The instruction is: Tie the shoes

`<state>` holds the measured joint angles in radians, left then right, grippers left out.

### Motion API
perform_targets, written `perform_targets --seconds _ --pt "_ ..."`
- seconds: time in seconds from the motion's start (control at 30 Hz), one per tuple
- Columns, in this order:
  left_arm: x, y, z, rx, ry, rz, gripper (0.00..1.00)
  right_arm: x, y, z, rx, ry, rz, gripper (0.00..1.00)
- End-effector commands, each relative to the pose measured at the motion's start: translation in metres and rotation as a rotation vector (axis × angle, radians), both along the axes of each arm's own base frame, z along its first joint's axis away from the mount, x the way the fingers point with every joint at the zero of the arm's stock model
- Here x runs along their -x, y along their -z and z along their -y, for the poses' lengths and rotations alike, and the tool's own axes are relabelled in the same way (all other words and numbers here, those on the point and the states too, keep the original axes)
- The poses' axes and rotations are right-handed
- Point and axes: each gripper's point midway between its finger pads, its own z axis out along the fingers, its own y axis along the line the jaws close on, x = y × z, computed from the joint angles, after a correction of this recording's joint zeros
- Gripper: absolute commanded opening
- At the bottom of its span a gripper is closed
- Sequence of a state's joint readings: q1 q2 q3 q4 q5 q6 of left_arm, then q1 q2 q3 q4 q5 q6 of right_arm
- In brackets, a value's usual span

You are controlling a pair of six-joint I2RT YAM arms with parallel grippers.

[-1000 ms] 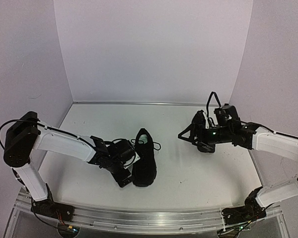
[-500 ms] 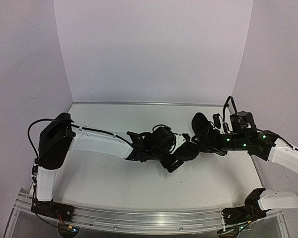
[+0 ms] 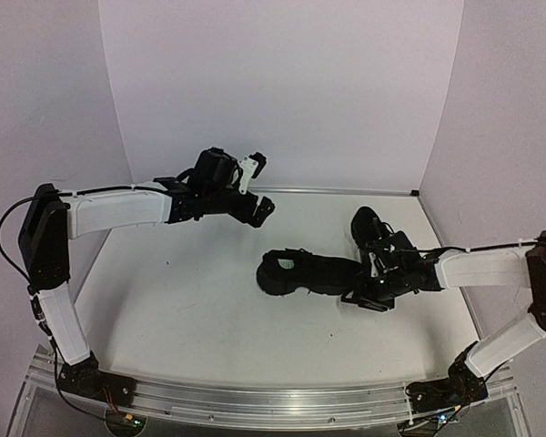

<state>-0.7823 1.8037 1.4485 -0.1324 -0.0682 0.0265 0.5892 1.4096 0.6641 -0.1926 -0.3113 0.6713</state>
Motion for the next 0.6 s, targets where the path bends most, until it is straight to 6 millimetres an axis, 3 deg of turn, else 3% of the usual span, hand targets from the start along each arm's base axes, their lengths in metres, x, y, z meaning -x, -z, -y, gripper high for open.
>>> perform_targets --seconds 0.0,0.2,0.33,0.57 --pt "-0.013 0.021 0.003 -0.042 -0.002 -0.027 0.99 -0.046 0.005 -0.015 0.043 -0.002 0.092 0.5" --pt "-0.027 0.063 0.002 -0.095 -0.003 -0.094 0.99 -0.098 0.002 -0.044 0.067 -0.046 0.163 0.47" --pt "-0.02 0.096 0.002 -0.135 0.018 -0.162 1.0 -0.131 -0.007 -0.078 0.025 -0.127 0.209 0.5" --pt "0.017 0.103 -0.012 -0.08 0.053 -0.238 0.99 -0.179 -0.026 -0.131 -0.064 -0.252 0.287 0.6"
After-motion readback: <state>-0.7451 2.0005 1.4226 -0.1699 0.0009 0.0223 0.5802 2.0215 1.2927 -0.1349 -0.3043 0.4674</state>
